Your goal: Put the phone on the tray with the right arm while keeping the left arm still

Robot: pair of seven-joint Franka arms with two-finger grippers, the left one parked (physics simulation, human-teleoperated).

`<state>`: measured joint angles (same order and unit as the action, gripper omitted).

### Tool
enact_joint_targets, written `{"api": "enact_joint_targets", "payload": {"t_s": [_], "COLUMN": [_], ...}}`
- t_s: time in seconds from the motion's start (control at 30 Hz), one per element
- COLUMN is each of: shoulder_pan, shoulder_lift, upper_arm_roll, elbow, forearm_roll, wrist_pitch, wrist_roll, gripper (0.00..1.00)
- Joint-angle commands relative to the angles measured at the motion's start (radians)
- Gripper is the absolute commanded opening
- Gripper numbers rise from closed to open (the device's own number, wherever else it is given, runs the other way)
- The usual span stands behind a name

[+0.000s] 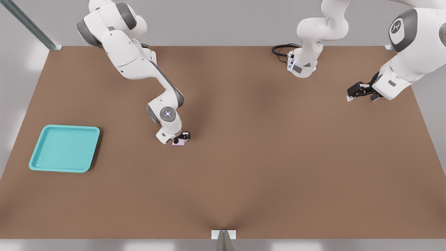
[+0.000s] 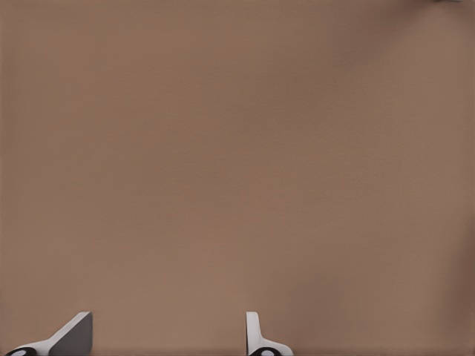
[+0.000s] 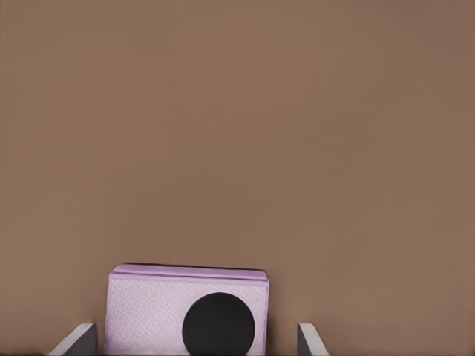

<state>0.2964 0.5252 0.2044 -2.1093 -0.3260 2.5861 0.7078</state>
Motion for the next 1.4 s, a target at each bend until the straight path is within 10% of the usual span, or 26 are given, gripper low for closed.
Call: {"api": "enact_joint_targets", "payload": {"t_s": [0.0,0.1,0.17,0.43,0.77,1.1,1.13,1.27,1.37], "shoulder_pan": [-0.002,-0.002,-0.002,-0.045,-1.008,-1.398,-1.399,-1.399,-1.344], "shoulder_lift": [0.004,0.010,0.010,-0.105,-0.186,-0.022,-0.007,-0.010,-0.022], "upper_arm_roll": [0.001,0.007,0.015,0.029,0.470,0.466,0.464,0.484,0.763], "elbow": [0.000,0.005,0.006,0.011,-0.011,0.006,0.017,0.071,0.438], "forearm_roll": [-0.045,-0.045,-0.045,-0.044,-0.042,-0.146,-0.145,-0.142,-0.142], "wrist_pitch": [-0.021,-0.020,-0.020,-0.110,-0.173,-0.101,-0.101,-0.116,-0.572], "wrist_roll": [-0.074,-0.074,-0.071,-0.090,-0.721,-1.162,-1.166,-1.159,-1.020], "gripper": [1.00,0.99,0.81,0.77,0.77,0.78,0.99,1.00,1.00]}}
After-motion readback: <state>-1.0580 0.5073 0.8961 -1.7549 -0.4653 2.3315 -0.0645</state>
